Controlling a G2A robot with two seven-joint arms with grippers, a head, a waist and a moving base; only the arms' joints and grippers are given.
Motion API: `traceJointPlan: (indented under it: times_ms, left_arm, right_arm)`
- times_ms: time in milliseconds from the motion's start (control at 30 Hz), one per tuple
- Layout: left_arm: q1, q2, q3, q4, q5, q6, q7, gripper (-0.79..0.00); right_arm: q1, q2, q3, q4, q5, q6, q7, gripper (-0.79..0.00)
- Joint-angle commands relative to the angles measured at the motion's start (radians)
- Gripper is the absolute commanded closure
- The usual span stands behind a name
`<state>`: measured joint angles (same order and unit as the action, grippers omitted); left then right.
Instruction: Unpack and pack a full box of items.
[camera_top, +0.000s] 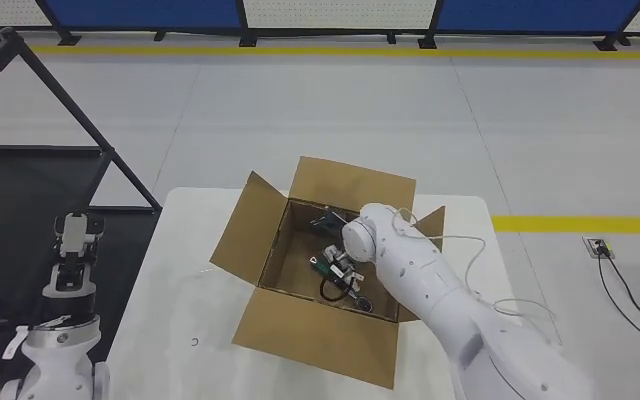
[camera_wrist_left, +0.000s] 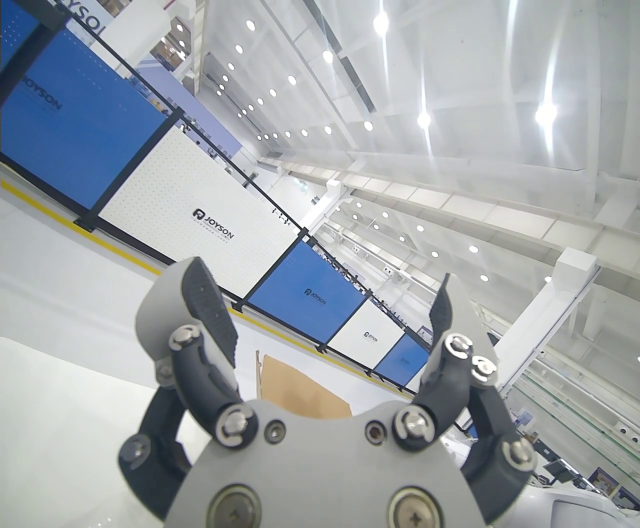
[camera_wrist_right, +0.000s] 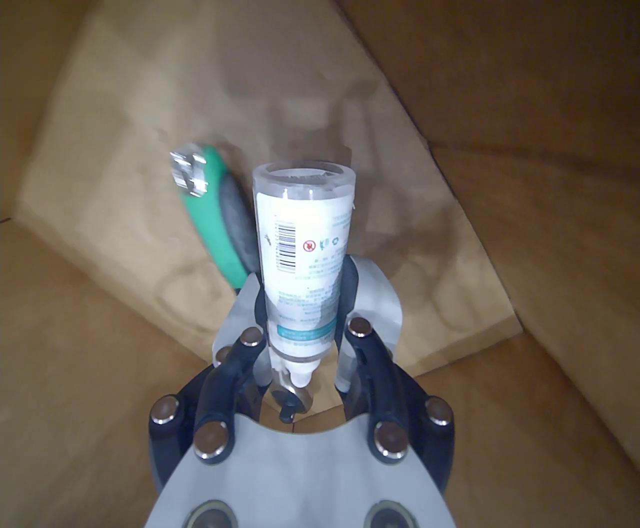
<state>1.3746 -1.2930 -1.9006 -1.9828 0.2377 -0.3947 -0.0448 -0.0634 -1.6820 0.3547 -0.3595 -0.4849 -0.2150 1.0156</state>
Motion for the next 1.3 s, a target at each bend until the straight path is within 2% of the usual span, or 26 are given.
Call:
traceJointPlan:
  times_ms: [0,233,400,467,567,667,767,833,1100,1167,1267]
  left_arm:
    - [-0.001,0.001,0.007,0.001,0.002,0.0,-0.005,-0.785]
    - [-0.009,0.003,0.036,0.004,0.02,-0.005,-0.014,-0.785]
    - [-0.02,0.005,0.053,0.005,0.027,0.001,-0.022,-0.785]
    - [-0.024,0.006,0.062,0.004,0.032,0.002,-0.027,-0.785]
    - [-0.028,0.007,0.076,0.004,0.041,0.001,-0.033,-0.785]
    - [-0.031,0.008,0.085,0.006,0.048,0.002,-0.036,-0.785]
    - [-0.034,0.009,0.092,0.008,0.052,0.003,-0.038,-0.785]
    - [-0.037,0.01,0.098,0.011,0.054,0.005,-0.043,-0.785]
    - [-0.058,0.013,0.145,0.017,0.065,0.006,-0.076,-0.785]
    - [-0.062,0.014,0.155,0.016,0.071,0.005,-0.082,-0.785]
    - [-0.066,0.015,0.167,0.019,0.081,0.006,-0.085,-0.785]
  right_arm:
    - [0.01,0.006,0.013,0.004,0.01,-0.06,0.002,0.0]
    - [0.021,0.052,0.066,-0.078,0.024,-0.235,-0.058,0.0]
    - [-0.008,0.137,0.146,-0.27,0.002,-0.306,-0.136,0.0]
    - [-0.045,0.187,0.202,-0.406,-0.009,-0.278,-0.116,0.0]
    - [-0.152,0.277,0.32,-0.699,-0.047,-0.233,-0.021,0.0]
    - [-0.332,0.367,0.488,-1.044,-0.105,-0.173,0.088,0.0]
    - [-0.53,0.43,0.663,-1.332,-0.141,-0.141,0.146,0.0]
    - [-0.633,0.454,0.754,-1.458,-0.156,-0.121,0.159,0.0]
    - [-0.937,0.494,1.109,-1.723,-0.224,0.181,-0.046,0.0]
    - [-0.998,0.498,1.202,-1.738,-0.203,0.234,-0.105,0.0]
    - [-1.072,0.501,1.322,-1.738,-0.125,0.259,-0.173,0.0]
